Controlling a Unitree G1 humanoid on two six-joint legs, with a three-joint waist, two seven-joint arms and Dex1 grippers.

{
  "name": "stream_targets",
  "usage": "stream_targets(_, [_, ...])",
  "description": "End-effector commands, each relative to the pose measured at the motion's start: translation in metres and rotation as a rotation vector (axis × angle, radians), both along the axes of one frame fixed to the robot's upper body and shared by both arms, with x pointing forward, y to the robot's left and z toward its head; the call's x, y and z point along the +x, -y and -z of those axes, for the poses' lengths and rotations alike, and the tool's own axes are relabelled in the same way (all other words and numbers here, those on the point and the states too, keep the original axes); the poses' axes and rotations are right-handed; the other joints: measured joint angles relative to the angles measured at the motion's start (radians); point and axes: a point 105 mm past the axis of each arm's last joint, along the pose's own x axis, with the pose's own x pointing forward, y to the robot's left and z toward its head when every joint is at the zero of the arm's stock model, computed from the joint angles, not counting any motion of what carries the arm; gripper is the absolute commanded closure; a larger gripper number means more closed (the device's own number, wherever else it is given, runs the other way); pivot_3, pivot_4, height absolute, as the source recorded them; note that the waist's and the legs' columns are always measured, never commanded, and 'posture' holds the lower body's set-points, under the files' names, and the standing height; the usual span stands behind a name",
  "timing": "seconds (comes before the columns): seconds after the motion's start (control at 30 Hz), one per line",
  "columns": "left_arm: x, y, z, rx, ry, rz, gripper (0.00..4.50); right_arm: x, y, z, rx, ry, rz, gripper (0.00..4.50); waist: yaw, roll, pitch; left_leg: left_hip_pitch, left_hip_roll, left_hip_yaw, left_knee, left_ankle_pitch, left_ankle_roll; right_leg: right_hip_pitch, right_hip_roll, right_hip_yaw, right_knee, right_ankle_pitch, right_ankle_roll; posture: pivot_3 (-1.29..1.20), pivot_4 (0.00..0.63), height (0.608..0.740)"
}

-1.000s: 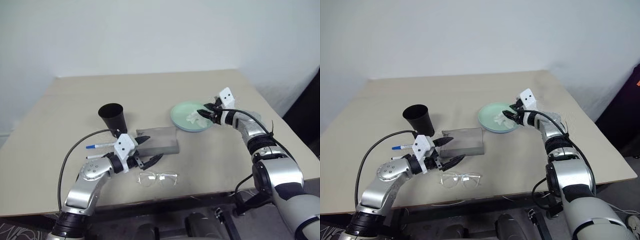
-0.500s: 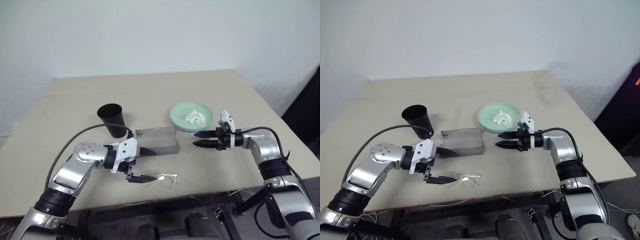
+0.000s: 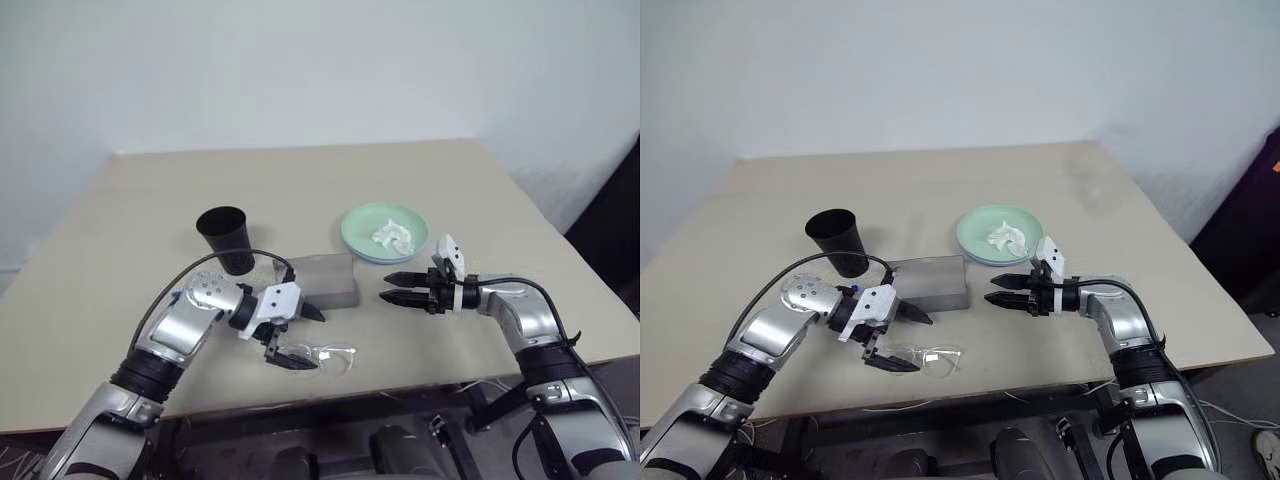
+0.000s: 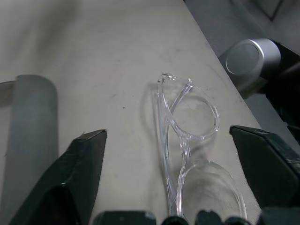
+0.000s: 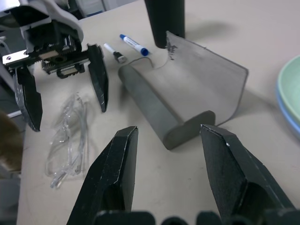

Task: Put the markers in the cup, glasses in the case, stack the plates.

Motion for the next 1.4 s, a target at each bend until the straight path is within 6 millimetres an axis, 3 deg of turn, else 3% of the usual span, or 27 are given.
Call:
stream_targets(0.03, [0.001,0.003,-0.004,0.015,0.028,0.041,1.34,0.002,0.000,-0.015,0.027,0.055,0.011,2.18,0.001,0.000,0.000,0.000,0.000,0.000,0.000,0.000,0.000,0.000,0.000,0.000,0.000,0.000,0.000,0.00,0.000,0.740])
stream_targets(0.17, [-0.003,0.006,0.000,0.020,0.020,0.058,2.70,0.004,0.002,-0.014,0.021,0.057,0.028,2.18,0.001,0.000,0.000,0.000,0.000,0.000,0.000,0.000,0.000,0.000,0.000,0.000,0.000,0.000,0.000,0.00,0.000,0.740])
stream_targets(0.47, [-0.004,0.002,0.006,0.059,0.030,0.067,2.70,0.007,0.000,-0.014,0.016,0.065,0.039,2.18,0.001,0.000,0.000,0.000,0.000,0.000,0.000,0.000,0.000,0.000,0.000,0.000,0.000,0.000,0.000,0.00,0.000,0.740])
stream_targets(0.67, [-0.005,0.000,0.008,0.068,0.034,0.070,4.19,0.009,-0.001,-0.014,0.013,0.070,0.046,2.18,0.002,0.001,-0.001,0.000,0.000,0.000,0.000,0.000,0.000,0.001,0.000,0.000,0.000,0.000,0.000,0.00,0.000,0.740])
stream_targets(0.73, [-0.004,0.000,0.007,0.070,0.039,0.069,4.49,0.009,-0.001,-0.014,0.012,0.072,0.048,2.18,0.007,0.001,-0.001,0.001,-0.001,0.000,0.001,0.000,0.000,0.002,-0.001,0.000,0.000,0.000,0.000,0.00,0.000,0.740])
stream_targets(1.0, [-0.002,0.000,0.001,0.057,0.046,0.068,4.49,0.011,-0.002,-0.014,0.010,0.081,0.059,2.18,0.016,0.001,-0.001,0.002,-0.001,0.000,0.003,0.002,0.003,0.004,-0.001,0.001,0.000,0.000,-0.001,0.00,0.000,0.740])
stream_targets(1.4, [0.027,-0.003,-0.067,-0.161,0.057,-0.071,4.49,0.016,-0.001,-0.015,0.000,0.089,0.067,2.18,0.024,0.000,-0.001,0.000,-0.001,0.000,0.002,0.002,0.003,0.001,0.000,0.001,0.000,0.000,0.000,0.00,0.000,0.740])
